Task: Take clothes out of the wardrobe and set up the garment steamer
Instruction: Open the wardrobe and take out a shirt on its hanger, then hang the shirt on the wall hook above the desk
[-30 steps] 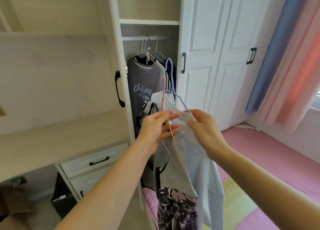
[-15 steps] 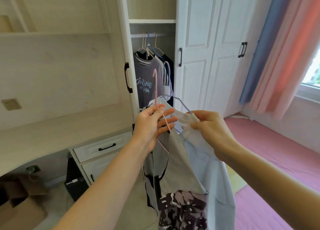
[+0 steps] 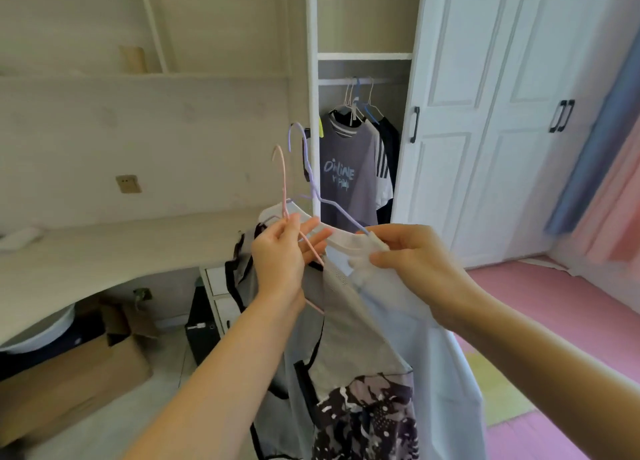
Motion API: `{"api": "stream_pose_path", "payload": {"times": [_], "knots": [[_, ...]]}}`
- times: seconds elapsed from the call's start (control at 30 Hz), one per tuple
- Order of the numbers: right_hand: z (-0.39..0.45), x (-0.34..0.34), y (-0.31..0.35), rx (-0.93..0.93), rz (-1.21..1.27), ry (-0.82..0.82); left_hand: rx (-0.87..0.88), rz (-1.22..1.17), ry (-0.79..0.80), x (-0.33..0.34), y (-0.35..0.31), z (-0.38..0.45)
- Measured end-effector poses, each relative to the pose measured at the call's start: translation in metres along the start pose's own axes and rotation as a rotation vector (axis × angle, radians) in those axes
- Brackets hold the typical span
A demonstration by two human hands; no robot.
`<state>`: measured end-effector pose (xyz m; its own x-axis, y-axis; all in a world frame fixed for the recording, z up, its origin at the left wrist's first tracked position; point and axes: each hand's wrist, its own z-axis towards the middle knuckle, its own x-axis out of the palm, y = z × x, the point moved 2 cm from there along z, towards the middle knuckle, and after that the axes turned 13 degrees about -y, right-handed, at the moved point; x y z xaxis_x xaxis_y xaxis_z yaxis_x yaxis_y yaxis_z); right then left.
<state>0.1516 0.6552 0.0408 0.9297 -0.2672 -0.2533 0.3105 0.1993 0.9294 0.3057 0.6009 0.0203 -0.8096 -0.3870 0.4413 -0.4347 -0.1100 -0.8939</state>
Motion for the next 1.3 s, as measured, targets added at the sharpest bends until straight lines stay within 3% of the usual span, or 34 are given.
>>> {"api": "stream_pose_path", "payload": {"times": [0.3,0.83,0.97,1.13,1.3], "knots": [[-0.009,0.044,0.015,-0.159,0.008,0.224,-0.023,-0.184,-0.123,-0.050,-0.037,-0.004],[-0.008,0.186,0.021,-0.344,0.053,0.484,0.037,-0.335,-0.334,-0.158,-0.090,0.036],[-0.004,0.236,0.027,-0.453,-0.030,0.503,0.016,-0.405,-0.389,-0.193,-0.106,0.062],[0.003,0.309,0.061,-0.564,-0.343,0.743,0.048,-0.451,-0.437,-0.242,-0.131,0.095],[0.000,0.392,0.092,-0.793,-0.496,0.686,0.125,-0.393,-0.461,-0.288,-0.154,0.125]]}}
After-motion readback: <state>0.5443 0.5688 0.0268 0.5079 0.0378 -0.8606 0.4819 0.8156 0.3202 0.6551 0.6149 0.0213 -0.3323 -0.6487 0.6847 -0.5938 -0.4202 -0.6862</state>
